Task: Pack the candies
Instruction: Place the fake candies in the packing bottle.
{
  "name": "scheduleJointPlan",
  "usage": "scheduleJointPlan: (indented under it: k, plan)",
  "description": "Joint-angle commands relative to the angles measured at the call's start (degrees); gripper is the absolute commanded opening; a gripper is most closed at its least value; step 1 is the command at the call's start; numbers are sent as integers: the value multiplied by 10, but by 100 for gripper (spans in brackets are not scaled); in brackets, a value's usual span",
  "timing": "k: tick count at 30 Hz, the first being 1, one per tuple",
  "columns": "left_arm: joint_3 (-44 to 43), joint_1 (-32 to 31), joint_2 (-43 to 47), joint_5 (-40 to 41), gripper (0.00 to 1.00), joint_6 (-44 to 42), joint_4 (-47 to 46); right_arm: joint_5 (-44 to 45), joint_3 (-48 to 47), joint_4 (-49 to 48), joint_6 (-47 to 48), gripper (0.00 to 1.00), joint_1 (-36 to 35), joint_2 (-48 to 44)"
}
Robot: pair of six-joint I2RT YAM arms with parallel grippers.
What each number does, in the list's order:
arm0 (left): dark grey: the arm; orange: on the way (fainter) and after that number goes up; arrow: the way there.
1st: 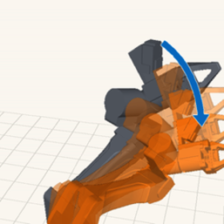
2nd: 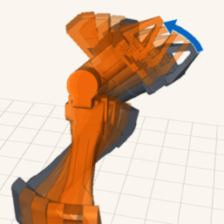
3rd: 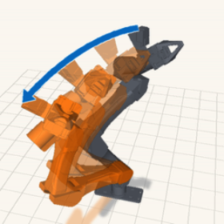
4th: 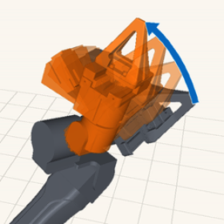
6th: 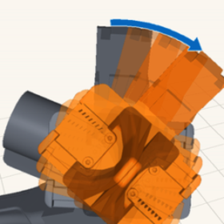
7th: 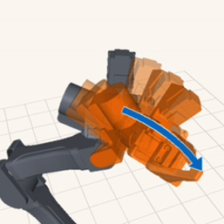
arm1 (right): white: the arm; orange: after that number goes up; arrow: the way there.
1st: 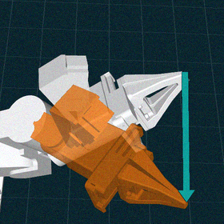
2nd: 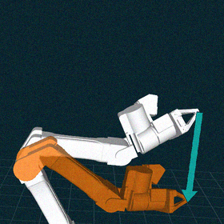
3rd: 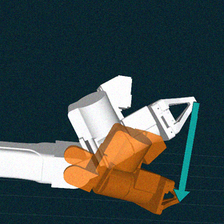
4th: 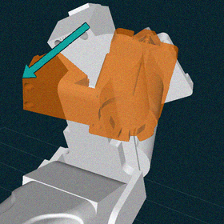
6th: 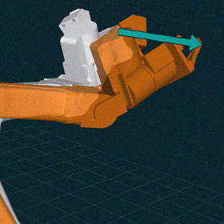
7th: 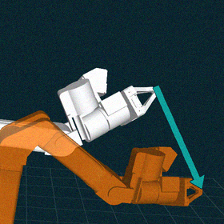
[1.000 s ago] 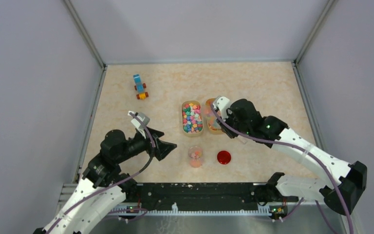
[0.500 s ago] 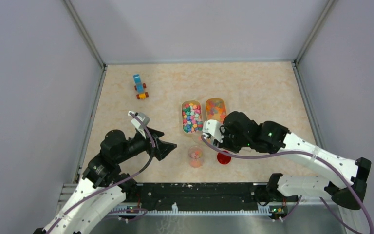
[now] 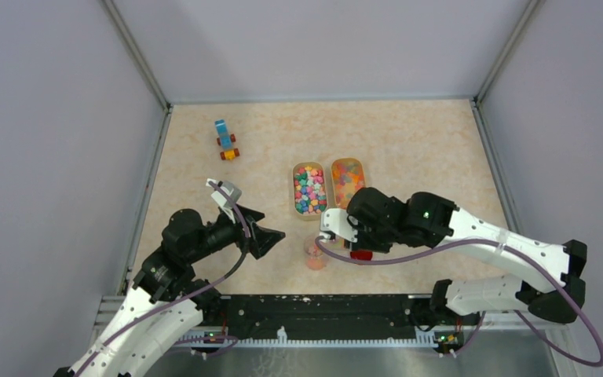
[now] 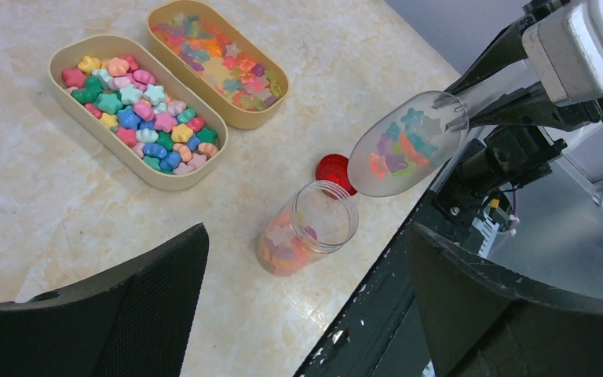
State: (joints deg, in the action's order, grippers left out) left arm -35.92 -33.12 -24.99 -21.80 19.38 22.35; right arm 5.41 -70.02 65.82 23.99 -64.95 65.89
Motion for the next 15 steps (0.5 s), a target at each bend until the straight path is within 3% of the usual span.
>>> scheduleJointPlan:
  k: [1, 15]
  plan:
    - [0, -2, 5, -5, 99, -2, -18, 50, -55, 35, -10, 0, -35, 22]
    - [1, -3, 13, -7, 99, -1, -18, 185, -134, 136, -53, 0, -110, 143]
